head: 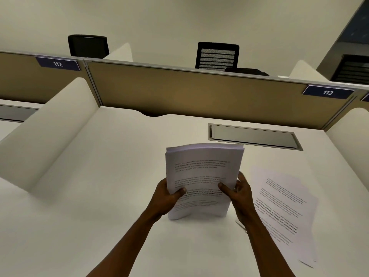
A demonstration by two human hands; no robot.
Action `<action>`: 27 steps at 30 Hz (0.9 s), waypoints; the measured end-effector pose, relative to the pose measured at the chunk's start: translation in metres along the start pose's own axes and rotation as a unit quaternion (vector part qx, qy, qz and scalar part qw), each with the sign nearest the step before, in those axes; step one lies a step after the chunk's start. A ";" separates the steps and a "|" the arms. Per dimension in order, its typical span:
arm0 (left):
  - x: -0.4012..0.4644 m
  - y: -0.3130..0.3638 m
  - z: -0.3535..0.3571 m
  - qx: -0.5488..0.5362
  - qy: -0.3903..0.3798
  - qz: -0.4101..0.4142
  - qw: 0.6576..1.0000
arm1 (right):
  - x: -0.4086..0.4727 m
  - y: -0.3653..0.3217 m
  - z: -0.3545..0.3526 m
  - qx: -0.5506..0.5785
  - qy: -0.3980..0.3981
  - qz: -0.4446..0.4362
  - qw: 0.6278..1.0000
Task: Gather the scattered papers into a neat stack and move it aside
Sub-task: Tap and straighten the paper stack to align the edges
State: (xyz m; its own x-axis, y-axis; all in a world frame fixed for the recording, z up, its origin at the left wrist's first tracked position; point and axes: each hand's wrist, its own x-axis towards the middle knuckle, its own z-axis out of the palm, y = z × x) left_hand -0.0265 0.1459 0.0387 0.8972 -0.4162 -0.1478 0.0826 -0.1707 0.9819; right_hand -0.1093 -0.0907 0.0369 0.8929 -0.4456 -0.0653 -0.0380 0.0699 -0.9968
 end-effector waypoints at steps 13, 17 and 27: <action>-0.003 -0.014 0.015 -0.055 0.055 0.033 0.996 | -0.028 0.016 0.017 0.004 0.021 0.001 1.000; -0.004 -0.015 0.019 -0.056 0.065 0.037 0.996 | -0.033 0.016 0.017 -0.017 0.047 -0.001 0.999; -0.001 0.001 0.046 0.030 0.058 0.051 0.997 | -0.044 0.011 -0.007 -0.101 0.108 -0.025 0.989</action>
State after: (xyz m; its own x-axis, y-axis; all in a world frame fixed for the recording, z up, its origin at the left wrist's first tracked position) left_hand -0.0473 0.1052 0.0343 0.9443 -0.3279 -0.0298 -0.0343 -0.1880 0.9816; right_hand -0.1521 -0.0762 0.0286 0.7796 -0.6263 -0.0023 -0.1049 -0.1269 -0.9864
